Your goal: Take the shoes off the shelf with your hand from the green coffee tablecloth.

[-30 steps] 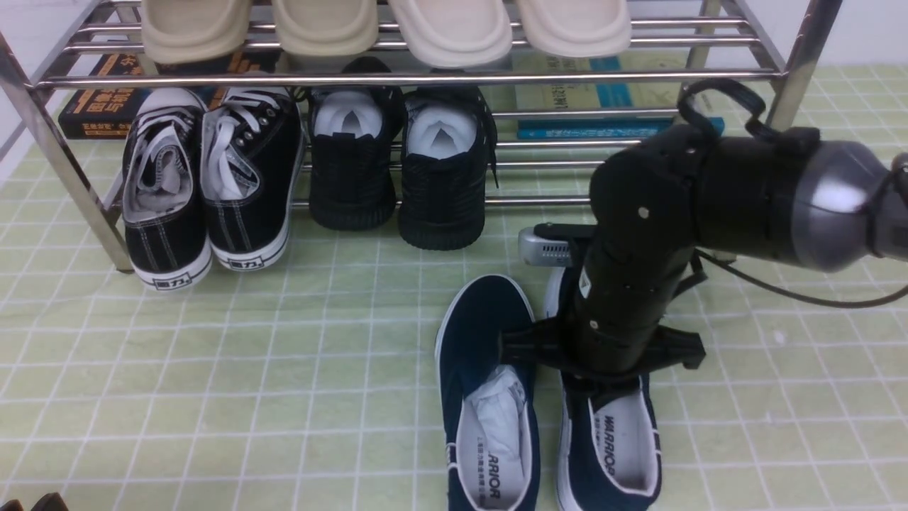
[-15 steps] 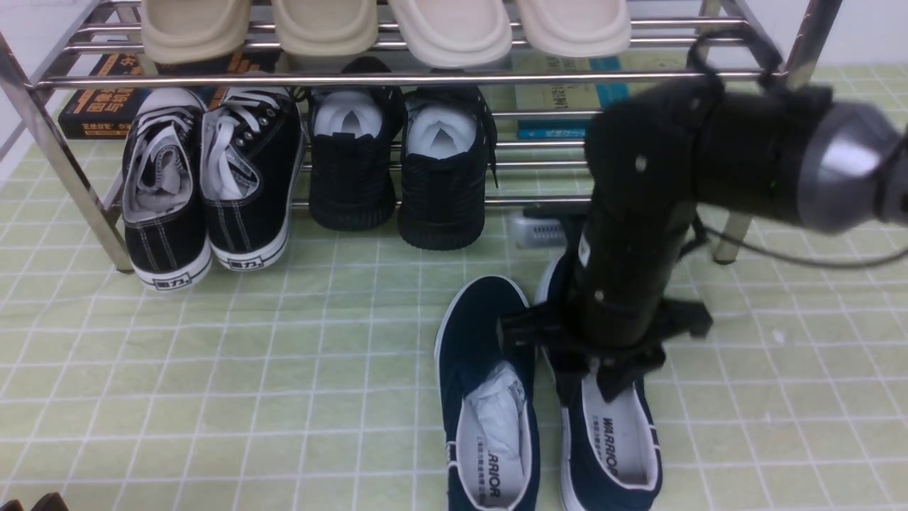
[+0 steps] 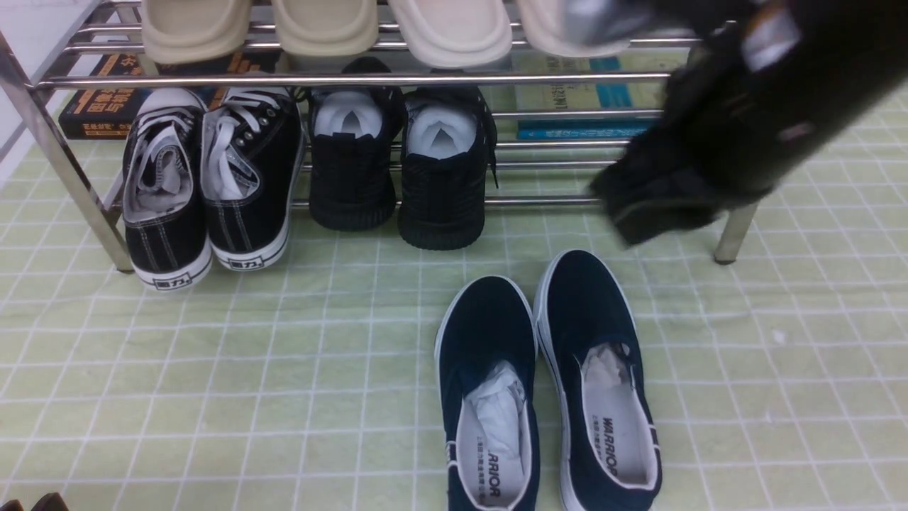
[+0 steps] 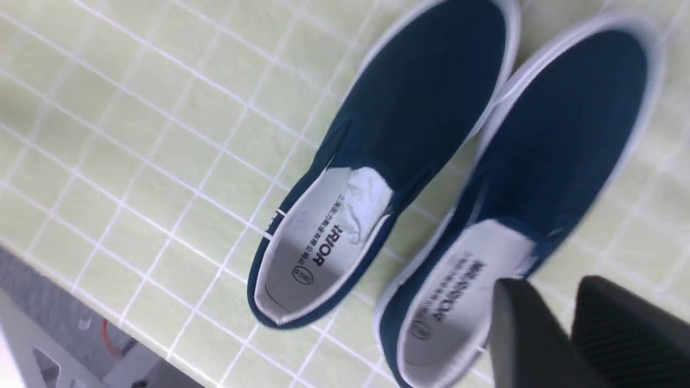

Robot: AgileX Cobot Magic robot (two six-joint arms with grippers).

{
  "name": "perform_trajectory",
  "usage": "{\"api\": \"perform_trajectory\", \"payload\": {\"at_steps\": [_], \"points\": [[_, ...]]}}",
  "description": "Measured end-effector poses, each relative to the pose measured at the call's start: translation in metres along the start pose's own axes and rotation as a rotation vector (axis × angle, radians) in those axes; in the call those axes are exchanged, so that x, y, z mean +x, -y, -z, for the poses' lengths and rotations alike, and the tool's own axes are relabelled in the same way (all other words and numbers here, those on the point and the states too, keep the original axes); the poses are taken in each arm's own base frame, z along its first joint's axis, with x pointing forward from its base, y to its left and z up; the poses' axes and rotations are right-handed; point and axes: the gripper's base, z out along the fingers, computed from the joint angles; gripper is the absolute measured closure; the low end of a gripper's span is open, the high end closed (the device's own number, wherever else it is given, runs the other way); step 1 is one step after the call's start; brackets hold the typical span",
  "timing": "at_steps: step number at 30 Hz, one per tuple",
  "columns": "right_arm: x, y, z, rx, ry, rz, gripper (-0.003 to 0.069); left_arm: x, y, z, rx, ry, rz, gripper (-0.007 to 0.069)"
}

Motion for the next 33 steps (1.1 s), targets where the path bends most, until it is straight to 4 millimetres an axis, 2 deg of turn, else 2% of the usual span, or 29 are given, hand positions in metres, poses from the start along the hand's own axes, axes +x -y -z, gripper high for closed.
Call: {"api": "perform_trajectory", "payload": {"at_steps": [1,2,5,7,8,9,11,12,14,15,16,18,19,20,22,23,25,28,33], "points": [[0.001,0.000,0.003,0.000,0.007,0.002,0.0540,0.000,0.000,0.000,0.000,0.000,0.000,0.0383],[0.007,-0.001,0.026,-0.006,0.062,0.011,0.0573,0.000,0.000,0.000,0.000,0.000,0.000,0.0383],[0.028,-0.001,0.070,-0.019,0.166,0.030,0.0650,0.000,0.000,0.000,0.000,0.000,0.000,0.0383],[0.037,0.000,0.080,-0.023,0.186,0.034,0.0665,0.000,0.000,0.000,0.000,0.000,0.000,0.0383],[0.055,0.003,0.095,-0.016,0.216,0.041,0.0673,0.000,0.000,0.000,0.000,0.000,0.000,0.0383],[0.058,0.003,0.094,-0.014,0.210,0.042,0.0673,0.000,0.000,0.000,0.000,0.000,0.000,0.0383],[0.093,0.011,0.103,0.016,0.219,0.049,0.0673,0.000,0.000,0.000,0.000,0.000,0.000,0.0383],[0.096,0.012,0.103,0.018,0.217,0.049,0.0673,0.000,0.000,0.000,0.000,0.000,0.000,0.0383],[0.118,0.018,0.097,0.035,0.218,0.052,0.0673,0.000,0.000,0.000,0.000,0.000,0.000,0.0383],[0.138,0.022,0.088,0.031,0.278,0.055,0.0673,0.000,0.000,0.000,0.000,0.000,0.000,0.0383],[0.141,0.023,0.089,0.026,0.312,0.056,0.0673,0.000,0.000,0.000,0.000,0.000,0.000,0.0383],[0.162,0.029,0.067,0.006,0.443,0.058,0.0673,0.000,0.000,0.000,0.000,0.000,0.000,0.0383],[0.164,0.029,0.063,0.008,0.428,0.057,0.0673,0.000,0.000,0.000,0.000,0.000,0.000,0.0383],[0.169,0.031,0.056,-0.003,0.492,0.057,0.0673,0.000,0.000,0.000,0.000,0.000,0.000,0.0383],[0.188,0.037,0.023,-0.021,0.606,0.056,0.0672,0.000,0.000,0.000,0.000,0.000,0.000,0.0383],[0.187,0.037,0.025,-0.025,0.626,0.056,0.0672,0.000,0.000,0.000,0.000,0.000,0.000,0.0383],[0.198,0.041,0.007,-0.035,0.706,0.056,0.0671,0.000,0.000,0.000,0.000,0.000,0.000,0.0383],[0.207,0.044,-0.006,-0.048,0.806,0.058,0.0669,0.000,0.000,0.000,0.000,0.000,0.000,0.0383],[0.221,0.048,-0.027,-0.037,0.806,0.074,0.0666,0.000,0.000,0.000,0.000,0.000,0.000,0.0383]]}}
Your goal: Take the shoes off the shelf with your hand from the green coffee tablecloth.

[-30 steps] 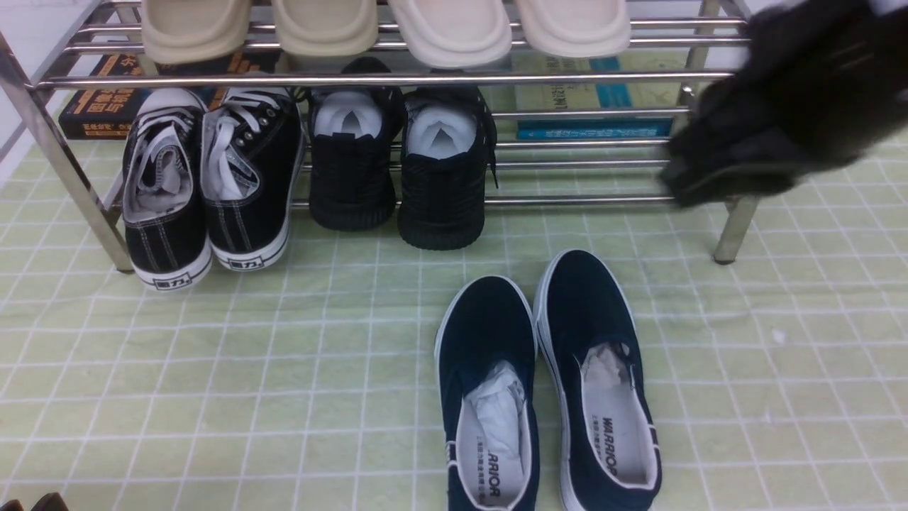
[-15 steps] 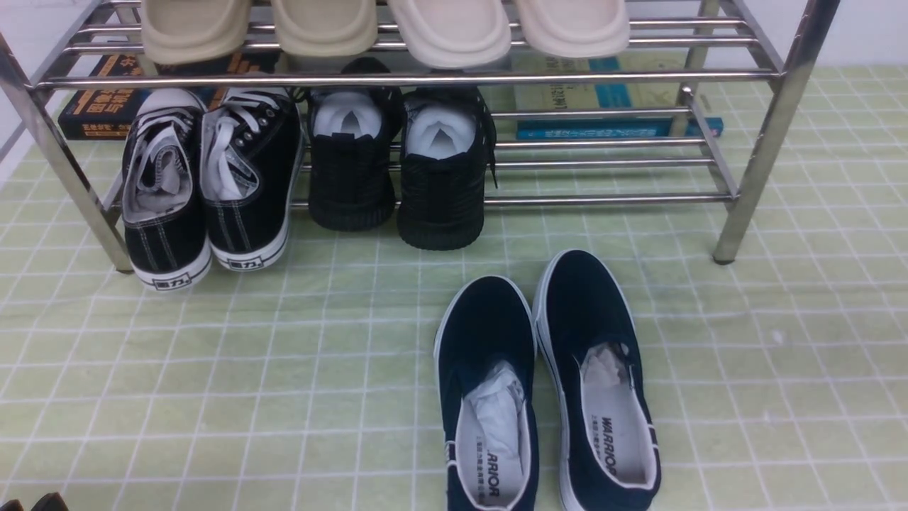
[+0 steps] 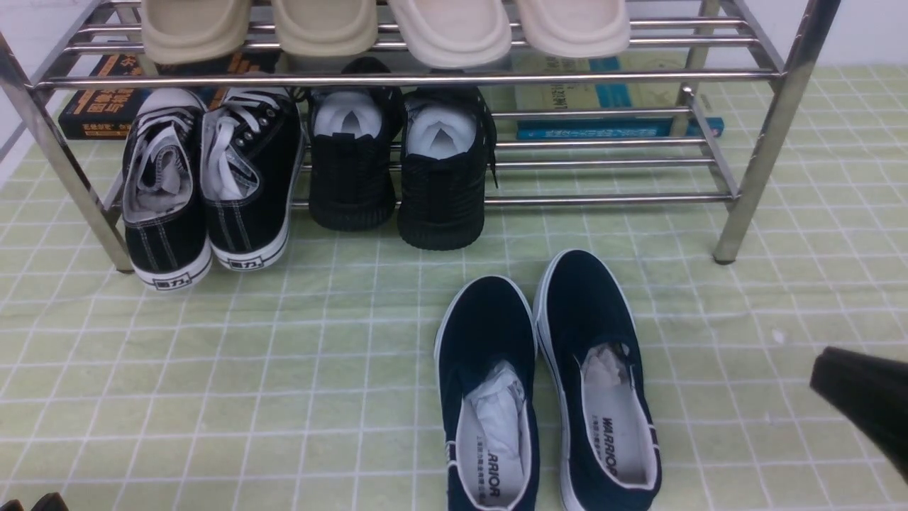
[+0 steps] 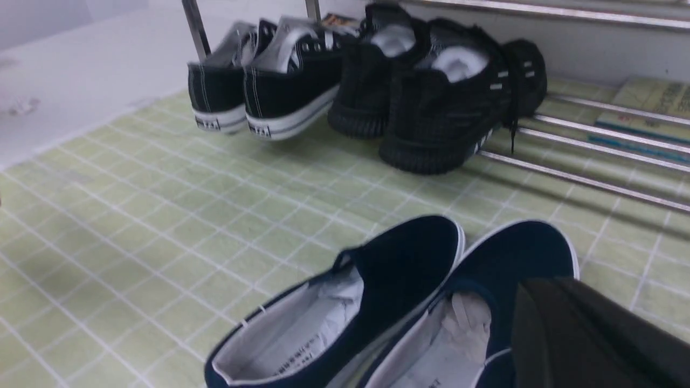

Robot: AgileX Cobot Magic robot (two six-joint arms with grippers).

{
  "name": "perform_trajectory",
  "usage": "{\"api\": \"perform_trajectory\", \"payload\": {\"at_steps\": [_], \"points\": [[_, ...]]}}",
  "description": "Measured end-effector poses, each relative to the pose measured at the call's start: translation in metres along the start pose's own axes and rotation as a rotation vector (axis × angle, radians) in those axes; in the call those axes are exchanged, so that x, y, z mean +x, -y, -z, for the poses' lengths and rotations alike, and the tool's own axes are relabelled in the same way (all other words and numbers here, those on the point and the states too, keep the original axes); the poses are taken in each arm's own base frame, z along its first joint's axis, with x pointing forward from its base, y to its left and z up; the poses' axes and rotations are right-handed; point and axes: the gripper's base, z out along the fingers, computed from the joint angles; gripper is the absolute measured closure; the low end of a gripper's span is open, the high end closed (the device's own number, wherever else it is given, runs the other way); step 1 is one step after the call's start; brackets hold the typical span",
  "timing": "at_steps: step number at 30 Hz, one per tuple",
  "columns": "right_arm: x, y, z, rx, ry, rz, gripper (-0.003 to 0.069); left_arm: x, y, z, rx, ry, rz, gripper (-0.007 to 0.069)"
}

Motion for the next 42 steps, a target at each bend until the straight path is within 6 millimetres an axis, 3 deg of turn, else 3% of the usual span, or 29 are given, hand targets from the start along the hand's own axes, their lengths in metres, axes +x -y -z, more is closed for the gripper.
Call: {"api": "perform_trajectory", "payload": {"at_steps": [16,23,27,37,42], "points": [[0.005,0.001,-0.001,0.002,-0.005,0.029,0.0657,0.000,0.000,0.000,0.000,0.000,0.000,0.0383],[0.009,0.006,0.015,0.052,-0.026,0.036,0.0652,0.000,0.000,0.000,0.000,0.000,0.000,0.0383],[0.025,0.020,0.027,0.204,-0.044,0.048,0.0647,0.000,0.000,0.000,0.000,0.000,0.000,0.0383],[0.095,0.044,0.046,0.557,-0.048,-0.065,0.0637,0.000,0.000,0.000,0.000,0.000,0.000,0.0383],[0.101,0.046,0.052,0.634,-0.021,-0.091,0.0630,0.000,0.000,0.000,0.000,0.000,0.000,0.0383]]}}
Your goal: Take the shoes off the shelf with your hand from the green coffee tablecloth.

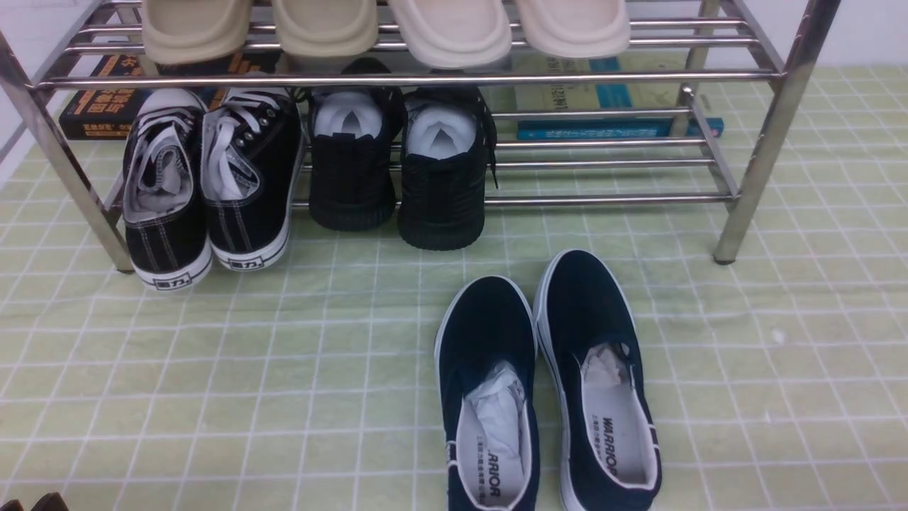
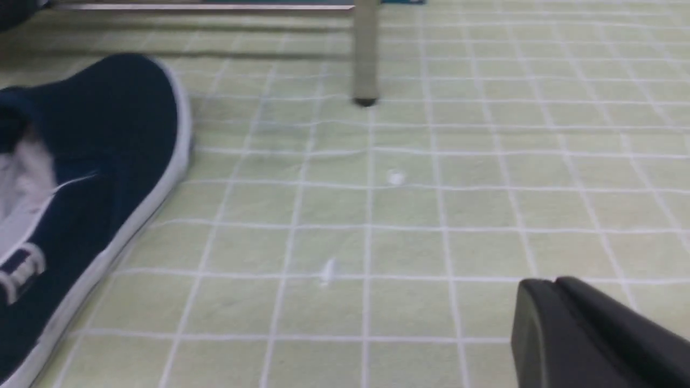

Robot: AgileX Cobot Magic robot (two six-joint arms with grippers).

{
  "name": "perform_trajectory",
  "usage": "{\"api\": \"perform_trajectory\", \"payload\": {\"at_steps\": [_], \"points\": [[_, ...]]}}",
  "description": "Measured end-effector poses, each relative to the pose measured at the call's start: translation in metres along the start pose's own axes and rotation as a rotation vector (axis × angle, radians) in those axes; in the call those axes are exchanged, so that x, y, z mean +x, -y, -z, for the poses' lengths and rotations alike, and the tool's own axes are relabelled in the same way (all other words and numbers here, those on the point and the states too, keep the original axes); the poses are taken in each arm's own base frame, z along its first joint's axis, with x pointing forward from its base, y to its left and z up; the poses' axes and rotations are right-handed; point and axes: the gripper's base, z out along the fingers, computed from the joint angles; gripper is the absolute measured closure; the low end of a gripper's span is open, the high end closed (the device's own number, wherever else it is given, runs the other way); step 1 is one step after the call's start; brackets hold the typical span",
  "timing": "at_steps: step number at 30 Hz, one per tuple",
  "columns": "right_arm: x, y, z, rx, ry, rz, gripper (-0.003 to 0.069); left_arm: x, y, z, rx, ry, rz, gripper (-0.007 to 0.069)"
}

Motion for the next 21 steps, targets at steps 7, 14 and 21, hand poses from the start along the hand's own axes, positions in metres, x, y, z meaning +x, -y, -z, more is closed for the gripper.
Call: {"api": "perform_trajectory", "payload": {"at_steps": [7,14,21], "points": [[0.0022,0.0001,0.0017,0.008,-0.039,-0.014,0.0620,0.0000,0.0000,0.0000,0.000,0.000,0.000,0.0383],[0.0024,0.0000,0.0019,0.007,-0.046,-0.015,0.0610,0.0000,0.0000,0.0000,0.000,0.000,0.000,0.0383],[0.0024,0.0000,0.0019,0.007,-0.046,-0.015,0.0599,0.0000,0.0000,0.0000,0.000,0.000,0.000,0.0383]]}}
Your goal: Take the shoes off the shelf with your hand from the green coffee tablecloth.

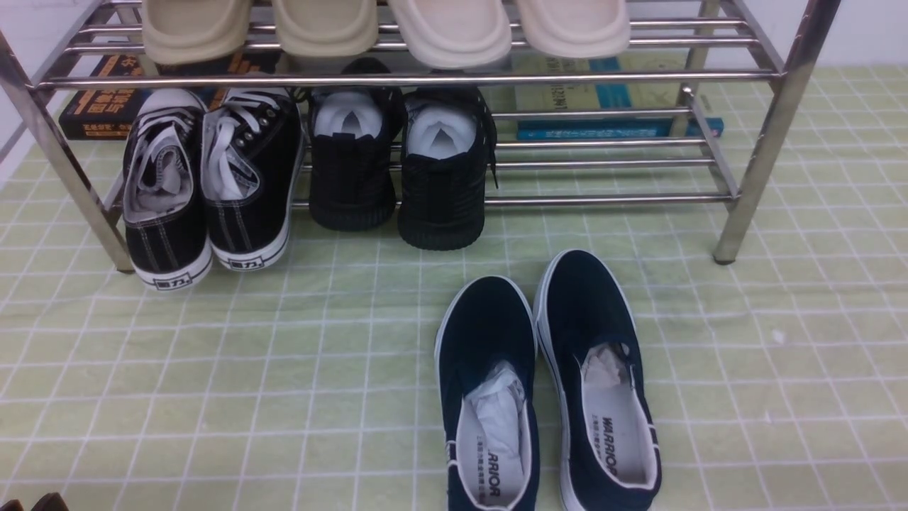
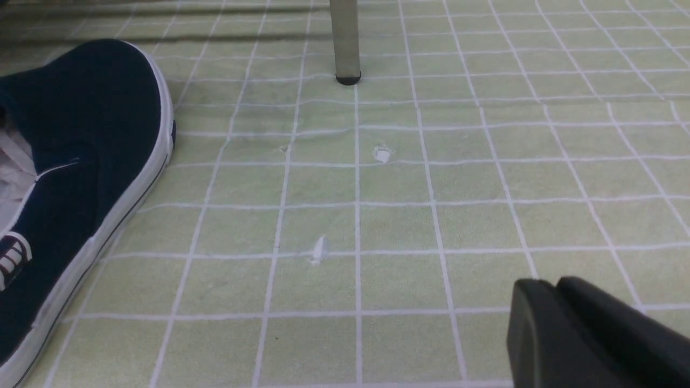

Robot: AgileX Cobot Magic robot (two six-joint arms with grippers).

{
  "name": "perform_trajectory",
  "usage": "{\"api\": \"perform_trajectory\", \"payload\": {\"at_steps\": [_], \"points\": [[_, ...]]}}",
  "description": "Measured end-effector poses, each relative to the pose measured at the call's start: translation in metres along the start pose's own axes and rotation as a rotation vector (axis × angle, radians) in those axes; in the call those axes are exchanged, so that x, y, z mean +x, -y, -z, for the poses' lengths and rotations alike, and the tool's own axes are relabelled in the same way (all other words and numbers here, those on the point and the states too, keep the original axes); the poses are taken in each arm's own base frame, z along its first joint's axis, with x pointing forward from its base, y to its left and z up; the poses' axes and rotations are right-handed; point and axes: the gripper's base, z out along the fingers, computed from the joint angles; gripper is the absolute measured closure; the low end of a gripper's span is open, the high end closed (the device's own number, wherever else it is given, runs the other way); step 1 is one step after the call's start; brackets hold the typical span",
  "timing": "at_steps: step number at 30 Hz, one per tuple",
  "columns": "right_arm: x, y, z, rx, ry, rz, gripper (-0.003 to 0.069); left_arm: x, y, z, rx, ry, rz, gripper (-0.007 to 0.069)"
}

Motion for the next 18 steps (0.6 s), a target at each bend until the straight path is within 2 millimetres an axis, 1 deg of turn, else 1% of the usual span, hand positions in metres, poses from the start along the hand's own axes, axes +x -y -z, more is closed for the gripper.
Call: {"api": "perform_trajectory", "payload": {"at_steps": [18], "points": [[0.0000,-0.0001,0.0000,-0.001,0.000,-0.002,0.0575,0.0000,0.0000,0.0000,0.000,0.000,0.000,0.0383]]}}
